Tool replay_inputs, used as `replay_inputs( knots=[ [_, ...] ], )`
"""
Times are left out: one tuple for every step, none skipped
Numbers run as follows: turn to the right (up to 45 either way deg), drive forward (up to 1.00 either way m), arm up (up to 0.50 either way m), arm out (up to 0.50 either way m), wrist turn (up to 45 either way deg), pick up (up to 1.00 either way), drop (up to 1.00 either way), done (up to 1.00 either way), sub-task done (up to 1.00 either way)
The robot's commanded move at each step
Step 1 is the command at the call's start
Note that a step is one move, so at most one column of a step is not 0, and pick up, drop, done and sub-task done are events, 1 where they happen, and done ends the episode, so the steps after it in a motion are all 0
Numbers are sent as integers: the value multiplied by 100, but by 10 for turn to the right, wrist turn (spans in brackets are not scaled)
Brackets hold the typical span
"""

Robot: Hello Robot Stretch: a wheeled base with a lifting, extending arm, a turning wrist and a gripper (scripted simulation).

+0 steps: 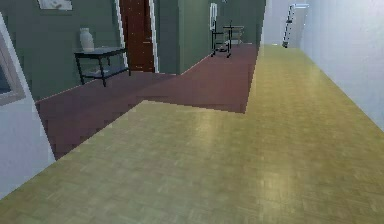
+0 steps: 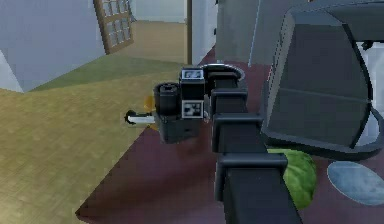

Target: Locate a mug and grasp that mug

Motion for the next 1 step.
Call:
replay_inputs(
  knots=[
    [0, 0, 0, 0, 0, 0, 0, 100, 0]
  ],
)
